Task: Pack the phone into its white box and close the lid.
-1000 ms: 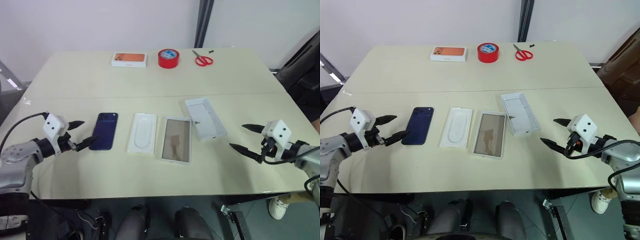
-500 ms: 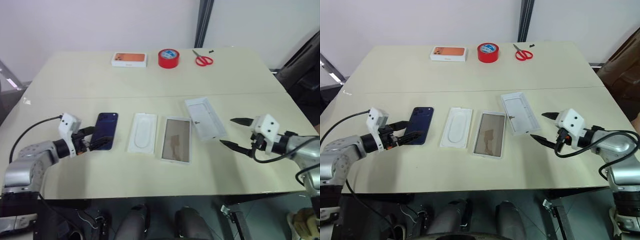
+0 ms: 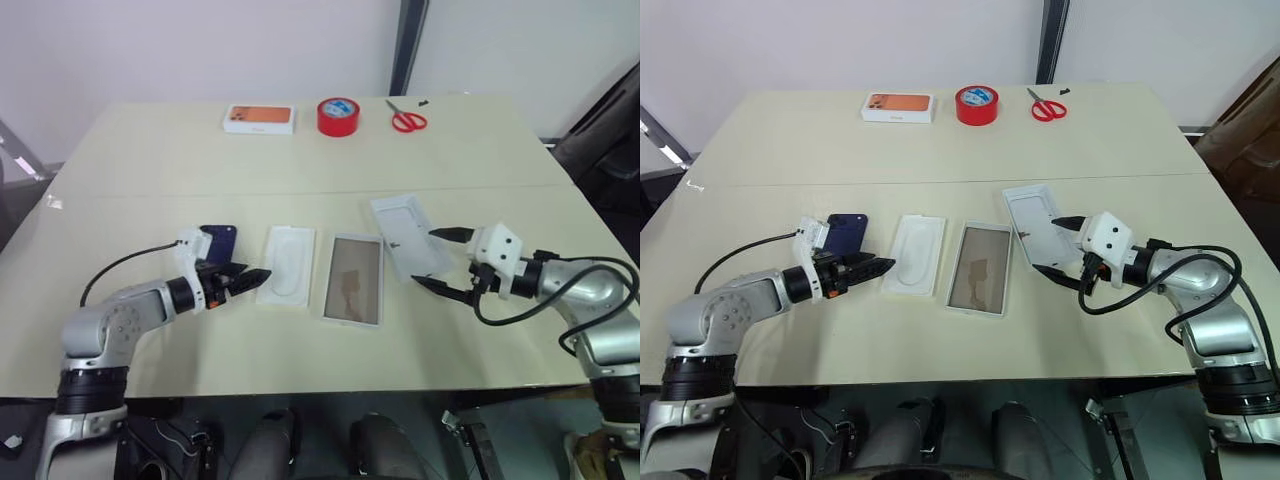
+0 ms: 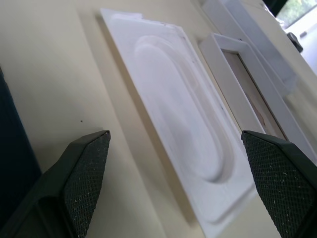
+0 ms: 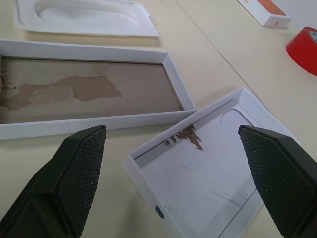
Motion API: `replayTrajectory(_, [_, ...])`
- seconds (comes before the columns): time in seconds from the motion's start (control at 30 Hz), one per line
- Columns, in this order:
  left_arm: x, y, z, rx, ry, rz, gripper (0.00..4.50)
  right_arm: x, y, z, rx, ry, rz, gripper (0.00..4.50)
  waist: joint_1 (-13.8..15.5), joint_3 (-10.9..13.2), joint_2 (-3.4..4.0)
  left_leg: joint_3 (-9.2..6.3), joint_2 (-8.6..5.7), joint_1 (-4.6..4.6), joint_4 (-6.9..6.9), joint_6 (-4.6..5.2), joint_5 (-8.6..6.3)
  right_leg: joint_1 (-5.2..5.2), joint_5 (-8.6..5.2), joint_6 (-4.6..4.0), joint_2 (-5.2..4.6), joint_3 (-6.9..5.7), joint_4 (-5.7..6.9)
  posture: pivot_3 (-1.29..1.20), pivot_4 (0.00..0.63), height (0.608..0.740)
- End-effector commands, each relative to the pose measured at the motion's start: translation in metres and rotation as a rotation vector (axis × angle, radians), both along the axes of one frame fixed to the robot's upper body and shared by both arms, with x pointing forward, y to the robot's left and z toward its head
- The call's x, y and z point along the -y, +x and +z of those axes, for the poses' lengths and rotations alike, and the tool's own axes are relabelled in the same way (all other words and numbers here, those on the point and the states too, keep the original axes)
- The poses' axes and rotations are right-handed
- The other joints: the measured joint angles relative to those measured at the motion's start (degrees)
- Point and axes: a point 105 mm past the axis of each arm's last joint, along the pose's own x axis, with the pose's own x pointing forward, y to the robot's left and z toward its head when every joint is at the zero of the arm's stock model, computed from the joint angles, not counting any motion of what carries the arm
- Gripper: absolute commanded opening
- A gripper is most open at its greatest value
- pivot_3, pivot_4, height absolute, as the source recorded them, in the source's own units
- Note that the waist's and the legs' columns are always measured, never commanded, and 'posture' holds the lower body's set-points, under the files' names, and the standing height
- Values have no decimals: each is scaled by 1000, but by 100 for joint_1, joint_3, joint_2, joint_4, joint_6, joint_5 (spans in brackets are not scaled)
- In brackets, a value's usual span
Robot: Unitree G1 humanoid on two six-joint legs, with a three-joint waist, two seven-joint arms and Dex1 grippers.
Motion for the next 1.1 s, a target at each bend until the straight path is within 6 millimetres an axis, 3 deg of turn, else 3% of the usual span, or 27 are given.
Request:
replayTrajectory(0.03, [9, 1, -1, -25, -53, 3, 4449, -3, -1, 9, 50, 9, 4, 4484, 3, 0, 0, 0, 0, 0, 0, 0, 0, 0, 0, 0, 0, 0, 0, 0, 150, 734])
replayTrajectory(0.27, [17, 0, -12, -93, -80, -9, 4449, -3, -1, 10, 61, 11, -8, 4484, 17, -1, 1, -1, -1, 1, 2, -10, 6, 3, 0, 0, 0, -1, 0, 0, 150, 734])
replayTrajectory(0.33, [19, -2, -14, -105, -91, -17, 3655, -3, -2, 9, 59, 10, -10, 4500, 21, -2, 1, -1, 0, 1, 2, -10, 6, 4, 0, 0, 0, -1, 0, 0, 150, 734])
replayTrajectory(0.47, [20, -2, -15, -97, -90, -15, 1621, -3, -4, 8, 56, 8, -11, 4500, 6, -2, 1, 0, -1, 1, 2, -10, 6, 4, 0, 0, -1, 0, 0, 0, 150, 734])
replayTrajectory(0.87, [14, -1, -16, -105, -93, 5, 1621, -4, -3, 7, 63, 5, -9, 4500, 4, -2, 1, -1, -1, 1, 2, -10, 6, 4, 0, 0, 0, 0, 0, 0, 150, 734])
replayTrajectory(0.97, [13, 0, -17, -111, -99, 13, 252, -5, -3, 7, 62, 4, -6, 4500, 9, -3, 3, -1, -1, 1, 1, -10, 6, 3, 0, 0, 0, 0, 0, 0, 150, 734])
replayTrajectory(1.1, [13, 1, -15, -92, -84, 15, 81, -27, -8, 9, 17, 98, 50, 4500, -2, -3, 3, -1, 0, 8, -1, -10, 6, 8, 0, 0, 0, 1, 0, 0, 150, 734])
